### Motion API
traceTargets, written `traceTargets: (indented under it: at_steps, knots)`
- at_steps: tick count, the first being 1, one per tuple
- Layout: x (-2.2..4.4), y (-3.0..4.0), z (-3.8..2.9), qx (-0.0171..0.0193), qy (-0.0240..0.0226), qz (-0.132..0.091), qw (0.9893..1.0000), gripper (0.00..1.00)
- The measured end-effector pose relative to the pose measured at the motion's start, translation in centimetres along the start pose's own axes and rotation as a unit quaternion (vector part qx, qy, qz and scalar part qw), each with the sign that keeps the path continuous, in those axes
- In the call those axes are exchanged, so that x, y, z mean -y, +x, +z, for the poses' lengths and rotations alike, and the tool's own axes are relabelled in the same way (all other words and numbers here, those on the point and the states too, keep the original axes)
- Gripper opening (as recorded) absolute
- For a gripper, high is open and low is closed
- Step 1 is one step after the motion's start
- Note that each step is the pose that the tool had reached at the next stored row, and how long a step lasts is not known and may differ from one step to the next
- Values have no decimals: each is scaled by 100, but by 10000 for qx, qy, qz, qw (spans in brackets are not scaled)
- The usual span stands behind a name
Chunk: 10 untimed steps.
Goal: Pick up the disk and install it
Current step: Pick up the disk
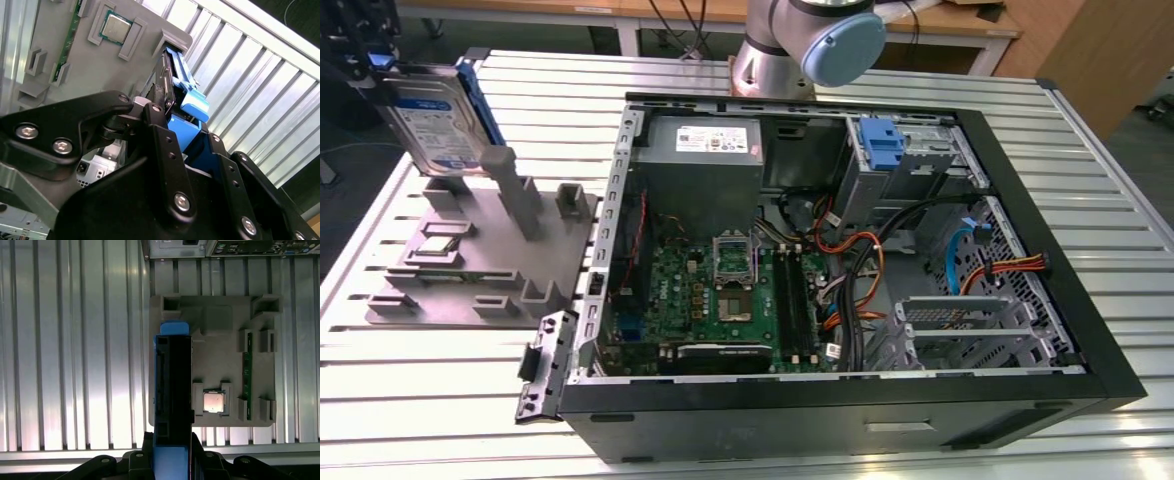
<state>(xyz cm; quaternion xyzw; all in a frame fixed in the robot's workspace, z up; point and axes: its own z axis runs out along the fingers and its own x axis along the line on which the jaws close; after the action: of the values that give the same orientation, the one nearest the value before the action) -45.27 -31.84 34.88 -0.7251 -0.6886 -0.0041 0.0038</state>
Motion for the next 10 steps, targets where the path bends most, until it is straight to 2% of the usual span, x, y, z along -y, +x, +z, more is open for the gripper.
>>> traceTargets:
  at_steps: [10]
  knots:
    - [0, 0, -30, 0, 0, 0, 10000, 36]
